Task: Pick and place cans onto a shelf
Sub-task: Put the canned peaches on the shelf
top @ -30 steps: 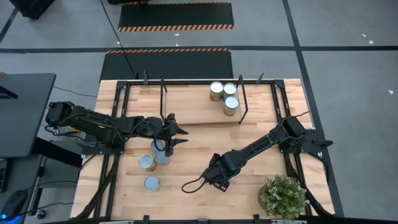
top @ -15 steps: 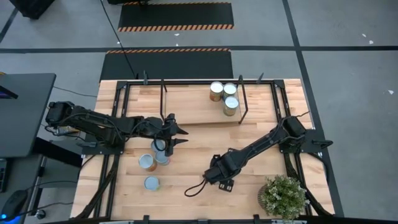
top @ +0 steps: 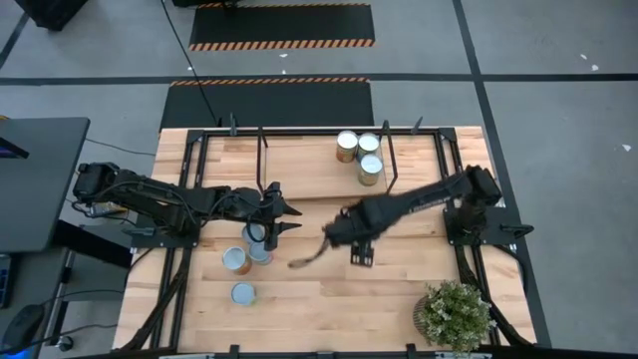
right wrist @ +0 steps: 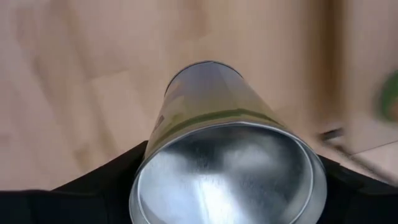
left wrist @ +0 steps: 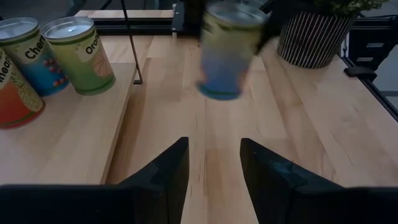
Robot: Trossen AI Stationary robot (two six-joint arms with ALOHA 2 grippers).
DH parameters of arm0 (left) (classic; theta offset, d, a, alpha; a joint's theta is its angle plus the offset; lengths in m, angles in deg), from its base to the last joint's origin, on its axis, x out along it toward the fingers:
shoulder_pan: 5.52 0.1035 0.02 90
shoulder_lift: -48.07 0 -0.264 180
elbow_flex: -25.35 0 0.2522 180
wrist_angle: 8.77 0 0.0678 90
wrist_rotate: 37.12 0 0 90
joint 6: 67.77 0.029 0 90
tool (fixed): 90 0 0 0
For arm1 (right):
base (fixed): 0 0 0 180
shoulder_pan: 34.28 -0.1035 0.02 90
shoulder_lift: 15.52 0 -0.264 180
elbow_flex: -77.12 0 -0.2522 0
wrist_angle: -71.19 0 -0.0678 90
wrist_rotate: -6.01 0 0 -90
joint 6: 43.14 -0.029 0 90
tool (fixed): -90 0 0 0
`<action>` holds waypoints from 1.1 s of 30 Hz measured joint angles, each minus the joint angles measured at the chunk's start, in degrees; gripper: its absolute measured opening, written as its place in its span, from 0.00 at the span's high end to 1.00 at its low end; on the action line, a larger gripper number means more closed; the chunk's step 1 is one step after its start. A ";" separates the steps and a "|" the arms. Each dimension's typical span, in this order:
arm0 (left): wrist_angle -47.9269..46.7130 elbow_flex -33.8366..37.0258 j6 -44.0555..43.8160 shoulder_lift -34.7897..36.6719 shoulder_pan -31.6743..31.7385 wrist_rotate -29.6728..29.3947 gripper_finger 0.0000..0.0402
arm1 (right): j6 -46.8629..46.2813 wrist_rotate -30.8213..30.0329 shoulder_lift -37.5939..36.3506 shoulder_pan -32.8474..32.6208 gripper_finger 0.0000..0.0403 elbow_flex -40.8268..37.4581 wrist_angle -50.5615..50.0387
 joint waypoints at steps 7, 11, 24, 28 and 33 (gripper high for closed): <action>-1.65 0.04 4.48 0.29 -0.35 -0.97 0.63 | 11.47 -3.58 0.25 8.24 0.19 6.61 -1.52; -1.26 -0.07 5.01 2.73 -0.61 -1.30 0.63 | 15.26 -3.57 0.28 11.82 0.19 7.20 -0.40; 5.28 6.70 5.69 7.77 1.25 -1.50 0.63 | 26.20 -5.14 7.05 16.96 0.19 16.40 -2.56; 5.58 10.02 4.85 13.69 1.36 -1.25 0.63 | 29.52 -5.24 8.66 19.36 0.19 17.45 -2.15; 6.20 14.38 4.38 21.04 1.48 -1.37 0.63 | 32.13 -4.76 9.90 22.83 0.19 17.19 -1.22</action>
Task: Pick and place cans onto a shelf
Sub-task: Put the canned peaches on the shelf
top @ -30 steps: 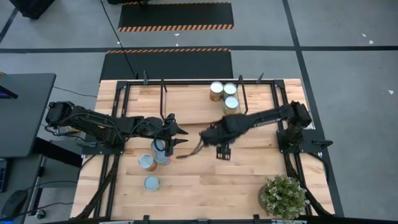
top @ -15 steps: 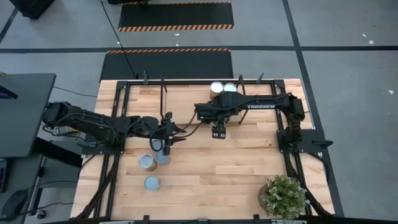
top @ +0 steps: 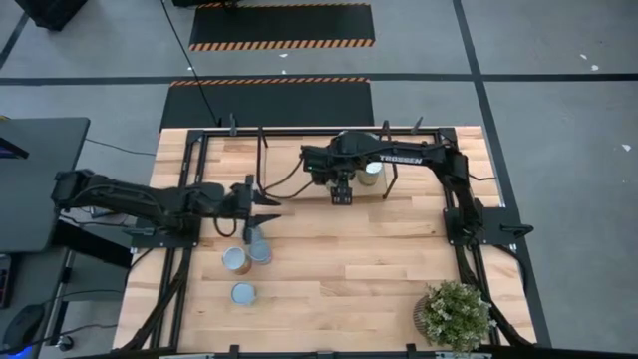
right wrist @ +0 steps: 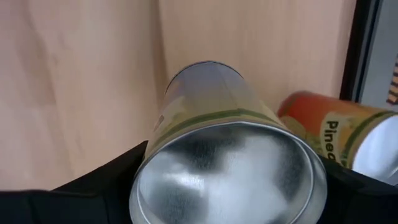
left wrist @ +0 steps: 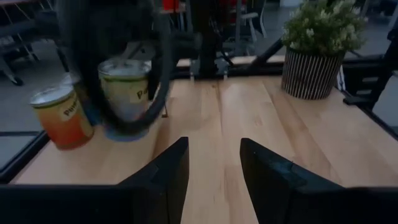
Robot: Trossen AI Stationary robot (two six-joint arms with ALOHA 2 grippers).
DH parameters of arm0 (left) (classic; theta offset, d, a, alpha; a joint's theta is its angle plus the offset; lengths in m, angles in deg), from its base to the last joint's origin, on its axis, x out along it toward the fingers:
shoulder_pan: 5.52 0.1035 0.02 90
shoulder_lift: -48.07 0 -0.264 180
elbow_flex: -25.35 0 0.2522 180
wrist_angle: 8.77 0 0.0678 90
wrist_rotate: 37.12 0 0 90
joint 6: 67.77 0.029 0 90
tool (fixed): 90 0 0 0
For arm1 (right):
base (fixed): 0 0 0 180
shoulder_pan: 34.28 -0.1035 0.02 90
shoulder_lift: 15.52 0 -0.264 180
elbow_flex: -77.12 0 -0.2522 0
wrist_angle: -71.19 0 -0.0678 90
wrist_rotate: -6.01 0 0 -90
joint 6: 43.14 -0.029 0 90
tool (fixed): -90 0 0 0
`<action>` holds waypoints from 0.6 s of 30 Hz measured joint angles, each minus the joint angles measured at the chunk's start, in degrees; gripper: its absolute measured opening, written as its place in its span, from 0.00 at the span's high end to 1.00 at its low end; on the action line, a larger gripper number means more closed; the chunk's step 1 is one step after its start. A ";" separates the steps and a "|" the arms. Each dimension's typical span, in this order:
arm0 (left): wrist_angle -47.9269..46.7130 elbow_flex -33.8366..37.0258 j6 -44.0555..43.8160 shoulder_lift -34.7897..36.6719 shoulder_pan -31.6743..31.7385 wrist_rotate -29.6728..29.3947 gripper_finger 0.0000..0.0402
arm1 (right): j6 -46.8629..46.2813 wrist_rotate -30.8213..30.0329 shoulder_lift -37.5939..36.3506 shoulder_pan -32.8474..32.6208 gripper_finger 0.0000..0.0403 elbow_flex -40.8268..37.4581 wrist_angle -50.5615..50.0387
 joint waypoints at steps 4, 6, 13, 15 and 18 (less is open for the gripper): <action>-0.21 1.94 -0.63 4.29 0.01 -0.10 0.63 | 1.68 1.21 1.20 2.68 0.19 -0.05 1.04; -0.13 2.24 -1.24 5.25 -0.02 -0.10 0.63 | 2.36 1.68 1.65 3.90 0.19 -0.04 1.68; -0.26 2.58 -2.69 5.59 -0.03 -0.16 0.63 | 3.81 3.01 2.50 6.74 0.19 -0.67 1.18; -0.76 2.58 -2.78 5.58 -0.03 -0.13 0.63 | 4.04 3.00 2.65 7.24 0.19 -0.67 1.26; -0.59 2.58 -3.00 5.62 -0.01 -0.15 0.63 | 4.76 2.96 2.59 7.66 0.19 -1.15 1.92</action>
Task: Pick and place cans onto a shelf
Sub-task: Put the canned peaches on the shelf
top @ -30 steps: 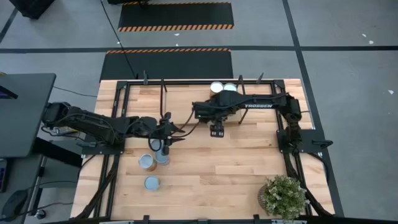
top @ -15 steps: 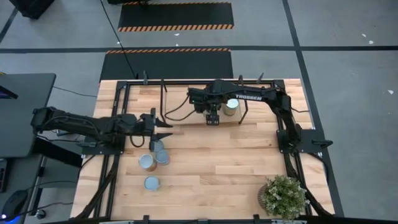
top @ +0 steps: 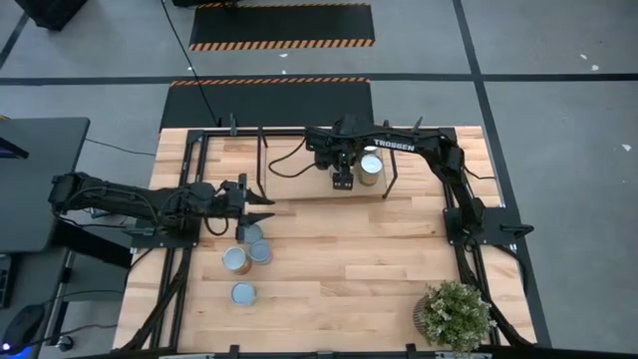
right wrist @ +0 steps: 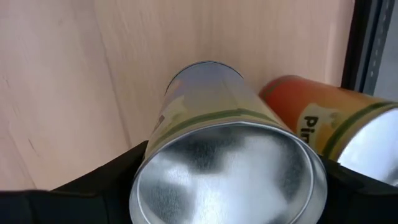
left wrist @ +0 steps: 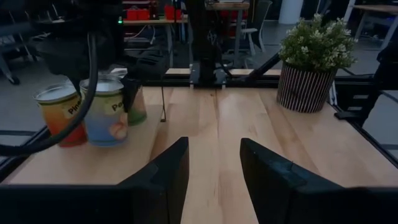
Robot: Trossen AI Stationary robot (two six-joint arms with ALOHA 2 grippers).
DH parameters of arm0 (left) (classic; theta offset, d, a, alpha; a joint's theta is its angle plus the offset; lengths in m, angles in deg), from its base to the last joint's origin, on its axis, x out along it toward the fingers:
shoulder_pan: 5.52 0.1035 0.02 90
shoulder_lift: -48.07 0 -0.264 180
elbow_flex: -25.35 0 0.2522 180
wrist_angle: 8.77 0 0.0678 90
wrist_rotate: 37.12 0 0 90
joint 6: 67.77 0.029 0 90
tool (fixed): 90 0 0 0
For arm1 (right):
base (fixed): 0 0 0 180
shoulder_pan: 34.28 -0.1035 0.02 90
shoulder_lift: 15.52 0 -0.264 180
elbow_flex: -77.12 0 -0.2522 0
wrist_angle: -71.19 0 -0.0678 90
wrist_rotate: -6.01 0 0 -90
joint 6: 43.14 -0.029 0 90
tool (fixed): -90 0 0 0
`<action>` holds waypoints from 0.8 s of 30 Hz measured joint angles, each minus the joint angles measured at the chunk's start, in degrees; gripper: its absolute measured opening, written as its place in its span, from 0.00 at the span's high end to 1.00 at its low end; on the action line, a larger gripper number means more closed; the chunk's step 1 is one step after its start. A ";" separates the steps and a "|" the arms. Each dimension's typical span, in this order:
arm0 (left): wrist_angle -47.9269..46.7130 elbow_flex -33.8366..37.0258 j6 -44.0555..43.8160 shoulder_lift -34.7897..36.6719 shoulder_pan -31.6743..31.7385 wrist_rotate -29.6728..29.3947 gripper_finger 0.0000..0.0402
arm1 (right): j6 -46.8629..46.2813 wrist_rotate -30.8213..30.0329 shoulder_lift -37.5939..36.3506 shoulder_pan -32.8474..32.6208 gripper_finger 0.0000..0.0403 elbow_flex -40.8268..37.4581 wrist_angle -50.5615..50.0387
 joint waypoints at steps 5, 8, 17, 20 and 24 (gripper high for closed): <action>-0.06 0.00 -1.04 0.00 -0.02 0.00 0.63 | 1.14 -0.04 0.02 0.55 0.16 -0.18 -0.33; -0.06 0.00 -1.23 0.00 -0.04 0.00 0.63 | 1.37 -0.59 0.02 1.00 0.12 -0.18 -0.48; -0.06 0.00 -1.21 0.00 -0.04 0.00 0.63 | 0.94 -0.72 0.00 1.68 0.11 -0.18 -1.22; -0.06 -0.01 -1.21 -0.01 -0.04 0.00 0.63 | 0.93 -2.16 0.00 1.55 0.11 -0.18 -1.46; -0.06 -0.02 -1.21 -0.02 -0.04 0.00 0.63 | 0.00 -4.81 -0.05 1.13 0.11 -0.18 -4.24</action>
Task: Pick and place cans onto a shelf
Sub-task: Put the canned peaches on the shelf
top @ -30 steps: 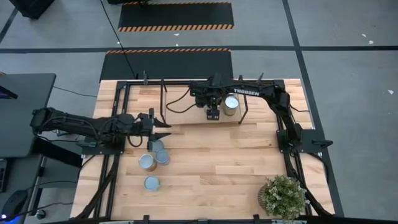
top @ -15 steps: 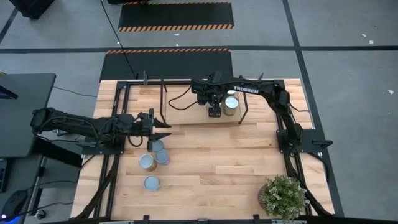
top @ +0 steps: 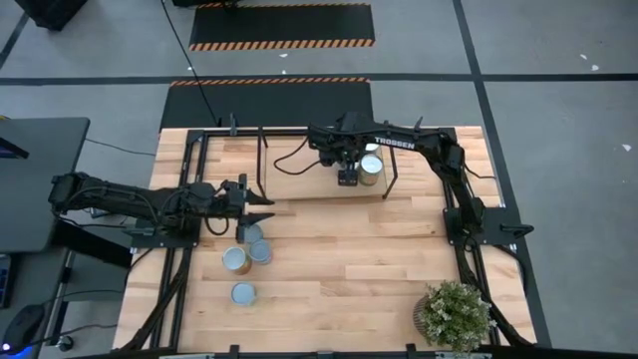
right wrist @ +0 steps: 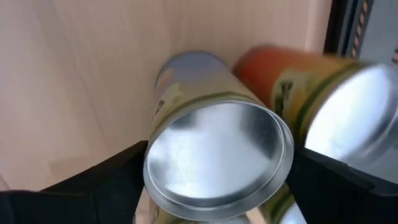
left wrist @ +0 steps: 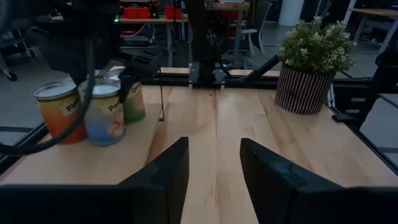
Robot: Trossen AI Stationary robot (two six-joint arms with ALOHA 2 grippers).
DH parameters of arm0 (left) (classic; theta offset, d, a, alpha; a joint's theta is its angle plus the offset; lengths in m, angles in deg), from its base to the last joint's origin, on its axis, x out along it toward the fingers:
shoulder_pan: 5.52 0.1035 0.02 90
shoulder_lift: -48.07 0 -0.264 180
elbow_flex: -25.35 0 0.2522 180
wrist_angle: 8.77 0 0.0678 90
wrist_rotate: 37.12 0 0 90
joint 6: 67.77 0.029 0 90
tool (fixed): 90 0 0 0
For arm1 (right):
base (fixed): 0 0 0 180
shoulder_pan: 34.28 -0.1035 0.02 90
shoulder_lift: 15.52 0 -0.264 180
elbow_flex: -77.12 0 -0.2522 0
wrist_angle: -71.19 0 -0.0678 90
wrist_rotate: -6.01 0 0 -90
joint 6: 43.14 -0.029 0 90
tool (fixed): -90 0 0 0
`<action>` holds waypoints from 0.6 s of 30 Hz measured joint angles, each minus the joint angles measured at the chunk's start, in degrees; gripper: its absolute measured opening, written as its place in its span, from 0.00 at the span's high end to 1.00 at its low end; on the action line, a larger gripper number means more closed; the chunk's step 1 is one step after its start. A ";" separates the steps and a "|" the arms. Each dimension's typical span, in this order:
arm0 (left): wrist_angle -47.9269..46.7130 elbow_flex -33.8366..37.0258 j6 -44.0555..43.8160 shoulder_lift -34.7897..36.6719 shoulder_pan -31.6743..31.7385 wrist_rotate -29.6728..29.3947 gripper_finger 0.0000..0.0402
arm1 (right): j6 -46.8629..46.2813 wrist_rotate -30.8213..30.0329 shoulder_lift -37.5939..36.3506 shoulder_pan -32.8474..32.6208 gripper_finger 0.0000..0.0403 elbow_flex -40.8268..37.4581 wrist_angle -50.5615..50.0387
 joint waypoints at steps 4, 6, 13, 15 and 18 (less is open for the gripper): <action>0.75 0.00 -0.02 0.00 0.00 0.00 0.63 | -1.39 -1.29 -0.06 -0.84 0.11 0.02 -3.55; 1.34 -0.03 -0.04 0.00 0.00 0.00 0.63 | -1.15 -1.67 -0.06 -1.19 0.11 0.02 -3.75; 2.14 -0.04 0.00 0.00 0.00 -0.55 0.63 | 1.38 -2.97 -1.64 -1.96 0.11 0.11 3.21; 2.11 -0.04 0.00 -0.02 0.00 -0.79 0.63 | 2.10 -3.00 -2.03 -2.32 0.11 0.46 3.76; 2.10 -0.04 0.04 -0.02 0.00 -0.83 0.63 | 2.19 -3.08 -2.48 -2.71 0.11 1.76 3.49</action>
